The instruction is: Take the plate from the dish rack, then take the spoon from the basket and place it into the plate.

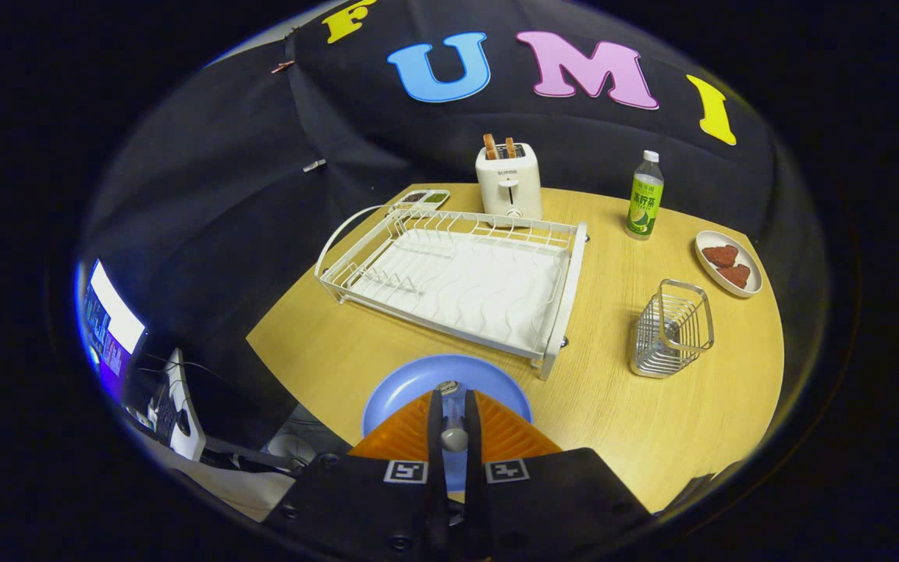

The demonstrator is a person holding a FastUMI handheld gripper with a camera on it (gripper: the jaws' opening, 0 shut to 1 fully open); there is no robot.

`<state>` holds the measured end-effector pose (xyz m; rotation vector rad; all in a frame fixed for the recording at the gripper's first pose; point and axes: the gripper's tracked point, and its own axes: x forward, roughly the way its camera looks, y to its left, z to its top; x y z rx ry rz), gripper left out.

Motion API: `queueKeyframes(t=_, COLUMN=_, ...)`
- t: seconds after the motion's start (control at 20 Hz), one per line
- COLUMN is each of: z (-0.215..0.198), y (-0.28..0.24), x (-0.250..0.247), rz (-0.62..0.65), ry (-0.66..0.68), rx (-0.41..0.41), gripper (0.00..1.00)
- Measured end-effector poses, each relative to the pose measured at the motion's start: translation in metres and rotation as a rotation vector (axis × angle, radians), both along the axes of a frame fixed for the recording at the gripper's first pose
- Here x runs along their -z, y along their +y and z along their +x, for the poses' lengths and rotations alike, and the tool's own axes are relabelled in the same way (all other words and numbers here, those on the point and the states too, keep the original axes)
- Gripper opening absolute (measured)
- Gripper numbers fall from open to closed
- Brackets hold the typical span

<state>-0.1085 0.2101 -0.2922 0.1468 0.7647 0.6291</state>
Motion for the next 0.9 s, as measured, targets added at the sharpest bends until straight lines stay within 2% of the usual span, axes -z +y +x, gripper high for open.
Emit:
queueKeyframes(t=0.35, z=-0.001, y=0.014, x=0.031, rz=-0.006, ry=0.028, rx=-0.011, gripper=0.12)
queueKeyframes(t=0.8, z=-0.03, y=0.001, x=0.093, rz=-0.133, ry=0.203, rx=-0.022, gripper=0.2)
queueKeyframes(t=0.85, z=-0.03, y=0.001, x=0.094, rz=-0.136, ry=0.205, rx=-0.014, gripper=0.23)
queueKeyframes(t=0.9, z=-0.028, y=0.002, x=0.093, rz=-0.126, ry=0.204, rx=-0.011, gripper=0.34)
